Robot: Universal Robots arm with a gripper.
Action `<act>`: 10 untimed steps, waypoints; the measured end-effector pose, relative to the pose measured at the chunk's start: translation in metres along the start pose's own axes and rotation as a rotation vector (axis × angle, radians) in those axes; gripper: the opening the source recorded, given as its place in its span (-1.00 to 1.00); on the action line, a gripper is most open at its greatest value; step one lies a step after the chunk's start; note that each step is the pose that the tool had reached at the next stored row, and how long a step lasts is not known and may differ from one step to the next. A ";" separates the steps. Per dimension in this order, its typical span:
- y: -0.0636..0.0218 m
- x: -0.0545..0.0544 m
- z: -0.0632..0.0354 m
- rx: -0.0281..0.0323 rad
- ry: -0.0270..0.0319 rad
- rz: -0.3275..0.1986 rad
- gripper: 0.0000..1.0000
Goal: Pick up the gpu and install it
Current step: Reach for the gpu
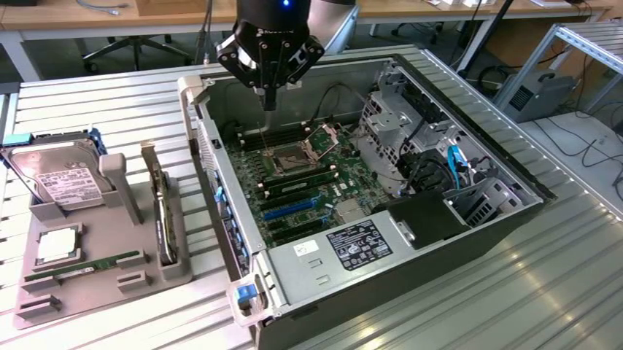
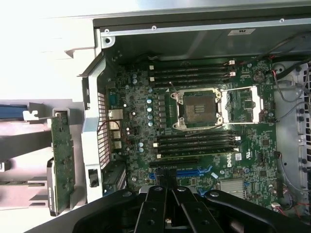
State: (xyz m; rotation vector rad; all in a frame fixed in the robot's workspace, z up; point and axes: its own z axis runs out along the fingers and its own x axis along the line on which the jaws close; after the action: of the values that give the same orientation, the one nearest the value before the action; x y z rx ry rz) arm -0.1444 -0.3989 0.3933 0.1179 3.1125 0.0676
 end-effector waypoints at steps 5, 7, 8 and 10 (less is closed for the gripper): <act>-0.0001 0.001 0.0000 -0.0001 0.0000 0.000 -0.79; -0.0001 0.001 0.0000 -0.0001 0.0000 0.000 -0.79; -0.0001 0.002 0.0000 -0.0001 0.0000 0.000 -0.79; -0.0002 0.002 0.0000 -0.0001 0.0000 0.000 -0.79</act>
State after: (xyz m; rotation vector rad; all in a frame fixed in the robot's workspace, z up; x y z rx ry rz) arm -0.1467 -0.3989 0.3933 0.1180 3.1125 0.0677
